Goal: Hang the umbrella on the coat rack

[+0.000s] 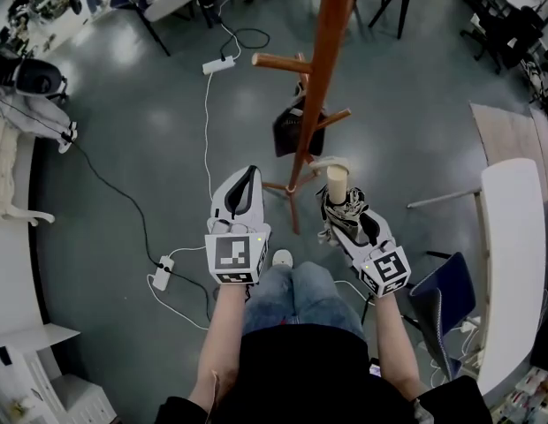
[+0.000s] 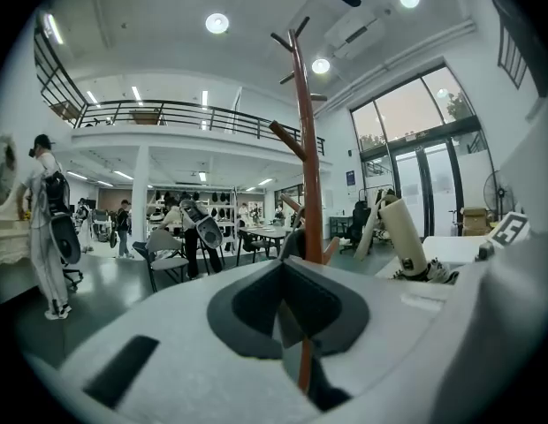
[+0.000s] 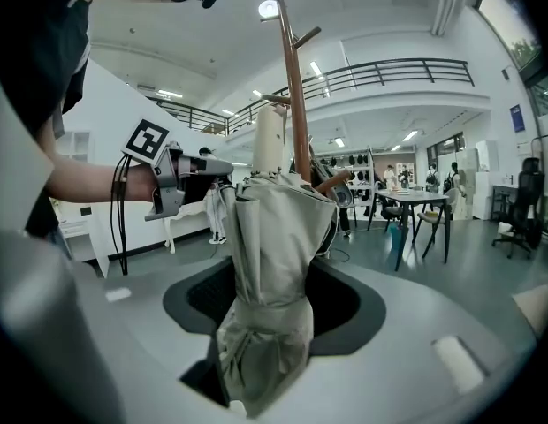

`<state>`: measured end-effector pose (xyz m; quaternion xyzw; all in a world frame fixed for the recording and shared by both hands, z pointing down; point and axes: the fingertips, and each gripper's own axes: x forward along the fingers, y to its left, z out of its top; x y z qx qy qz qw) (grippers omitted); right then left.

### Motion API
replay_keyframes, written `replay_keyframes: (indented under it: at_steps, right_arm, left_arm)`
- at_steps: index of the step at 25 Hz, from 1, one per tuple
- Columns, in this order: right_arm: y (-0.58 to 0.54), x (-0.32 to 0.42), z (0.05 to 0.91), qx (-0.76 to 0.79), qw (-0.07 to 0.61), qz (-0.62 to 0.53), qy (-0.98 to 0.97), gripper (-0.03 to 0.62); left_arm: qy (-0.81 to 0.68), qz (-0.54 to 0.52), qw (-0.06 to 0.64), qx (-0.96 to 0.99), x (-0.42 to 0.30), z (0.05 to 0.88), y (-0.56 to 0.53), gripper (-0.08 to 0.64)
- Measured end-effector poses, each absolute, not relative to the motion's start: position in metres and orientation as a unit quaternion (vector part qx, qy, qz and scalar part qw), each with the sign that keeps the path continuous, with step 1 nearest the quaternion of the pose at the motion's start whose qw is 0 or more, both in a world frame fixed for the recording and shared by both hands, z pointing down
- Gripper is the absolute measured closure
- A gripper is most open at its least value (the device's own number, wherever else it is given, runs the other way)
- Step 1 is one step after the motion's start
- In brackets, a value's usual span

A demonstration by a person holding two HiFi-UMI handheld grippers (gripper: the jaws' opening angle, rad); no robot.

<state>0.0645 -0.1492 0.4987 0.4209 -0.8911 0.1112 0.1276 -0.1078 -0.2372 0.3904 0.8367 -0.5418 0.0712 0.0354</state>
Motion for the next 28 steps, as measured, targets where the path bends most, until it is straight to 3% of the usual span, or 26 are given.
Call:
replay_keyframes:
  at_steps: [28]
  right_arm:
    - [-0.169,0.085,0.63,0.398,0.139,0.09,-0.902,0.341]
  left_arm:
    - [-0.514,0.072,0.028,0.854,-0.056,0.523,-0.244,0.554]
